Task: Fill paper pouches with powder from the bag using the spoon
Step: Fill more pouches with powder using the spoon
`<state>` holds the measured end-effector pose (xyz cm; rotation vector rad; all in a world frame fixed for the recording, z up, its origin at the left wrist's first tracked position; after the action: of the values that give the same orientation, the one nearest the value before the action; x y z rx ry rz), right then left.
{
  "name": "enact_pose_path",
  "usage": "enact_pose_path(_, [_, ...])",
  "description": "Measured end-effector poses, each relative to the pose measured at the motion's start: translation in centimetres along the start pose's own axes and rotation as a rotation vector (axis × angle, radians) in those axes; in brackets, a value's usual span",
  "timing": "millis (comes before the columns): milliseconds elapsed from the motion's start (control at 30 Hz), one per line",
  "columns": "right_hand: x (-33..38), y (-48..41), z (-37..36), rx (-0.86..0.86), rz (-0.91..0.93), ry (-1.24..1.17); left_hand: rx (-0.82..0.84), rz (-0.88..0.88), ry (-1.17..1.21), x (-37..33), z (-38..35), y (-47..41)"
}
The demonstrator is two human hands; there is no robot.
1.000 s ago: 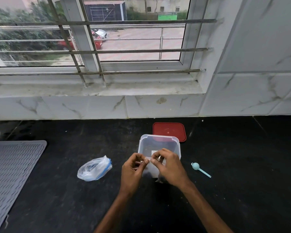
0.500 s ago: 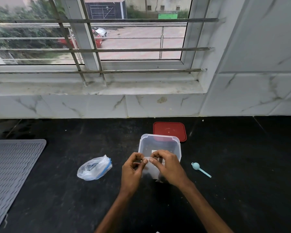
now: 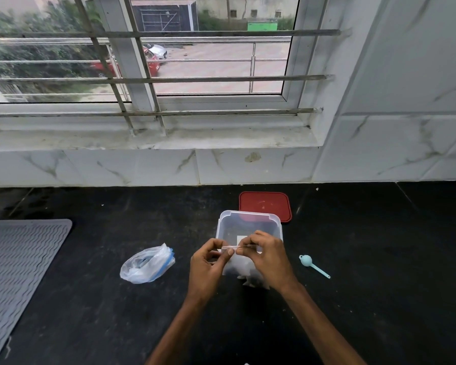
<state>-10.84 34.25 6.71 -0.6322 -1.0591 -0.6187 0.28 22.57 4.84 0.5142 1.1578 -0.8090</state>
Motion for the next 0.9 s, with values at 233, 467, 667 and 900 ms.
enact_pose_path(233, [-0.9,0.0,1.2,-0.038,-0.117,-0.005,0.001,0.036,0.023,0.2,0.0,0.1])
enact_pose_path(467, [-0.3,-0.4,1.7,-0.020,-0.031,0.139,0.022,0.019,0.092,-0.6,0.6,-0.9])
enact_pose_path(667, [1.7,-1.5,2.3,0.114,0.076,0.354,0.064,-0.091,0.049,-1.8,0.0,-2.9])
enact_pose_path(900, [1.9,-5.8,1.9,0.014,0.153,0.529,-0.061,0.006,-0.150,-0.1,2.5,-3.8])
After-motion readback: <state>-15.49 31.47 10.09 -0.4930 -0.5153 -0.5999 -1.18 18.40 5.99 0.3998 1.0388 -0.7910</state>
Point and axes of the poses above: each hand's wrist, its own y-axis away from the middle knuckle, its own z-axis out of the back of the hand, x = y × z, the point moved 5 cm from there along -y, towards the middle knuckle, and after that the axes turned 14 degrees about -y, right-handed, at the moved point
